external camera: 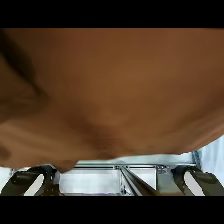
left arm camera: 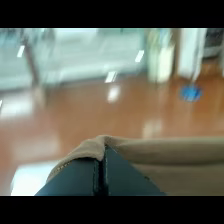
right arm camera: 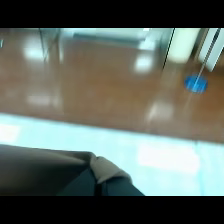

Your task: Fold the shirts.

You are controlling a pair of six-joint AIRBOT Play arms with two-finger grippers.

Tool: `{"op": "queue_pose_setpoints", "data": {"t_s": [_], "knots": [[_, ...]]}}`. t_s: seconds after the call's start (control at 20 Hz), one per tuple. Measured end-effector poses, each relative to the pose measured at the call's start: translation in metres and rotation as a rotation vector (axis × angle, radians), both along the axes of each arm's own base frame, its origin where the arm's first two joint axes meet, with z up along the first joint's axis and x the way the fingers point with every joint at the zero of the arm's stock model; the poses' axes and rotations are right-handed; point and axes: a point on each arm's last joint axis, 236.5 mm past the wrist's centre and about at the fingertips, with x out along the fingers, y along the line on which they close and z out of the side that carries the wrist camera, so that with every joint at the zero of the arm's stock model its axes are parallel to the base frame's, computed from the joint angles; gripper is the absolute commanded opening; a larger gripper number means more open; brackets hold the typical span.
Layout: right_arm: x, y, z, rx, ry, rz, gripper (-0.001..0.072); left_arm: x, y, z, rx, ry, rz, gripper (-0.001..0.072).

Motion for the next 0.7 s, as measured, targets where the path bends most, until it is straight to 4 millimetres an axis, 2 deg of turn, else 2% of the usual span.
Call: {"op": "queue_pose_setpoints", "data": {"t_s": [0.1, 0.25, 0.45, 0.6, 0.7], "knots": [[0.016, 0.001, -0.033, 0.026, 0.101, 0.013, 0.0019, 0.019, 0.011, -0.034, 0.019, 0.111, 0.048, 0.0019], [0.054, 0.003, -0.095, 0.087, 0.266, 0.034, 0.0019, 0.071, 0.015, -0.095, 0.033, 0.279, 0.105, 0.0019], [0.118, 0.006, -0.184, 0.174, 0.454, 0.071, 0.0019, 0.164, 0.017, -0.194, 0.007, 0.444, 0.184, 0.0019], [0.180, 0.003, -0.248, 0.247, 0.553, 0.068, 0.0019, 0.234, 0.019, -0.267, -0.049, 0.540, 0.217, 0.0019], [0.223, -0.002, -0.287, 0.291, 0.593, 0.050, 0.0019, 0.280, 0.020, -0.307, -0.110, 0.581, 0.223, 0.0019]]}}
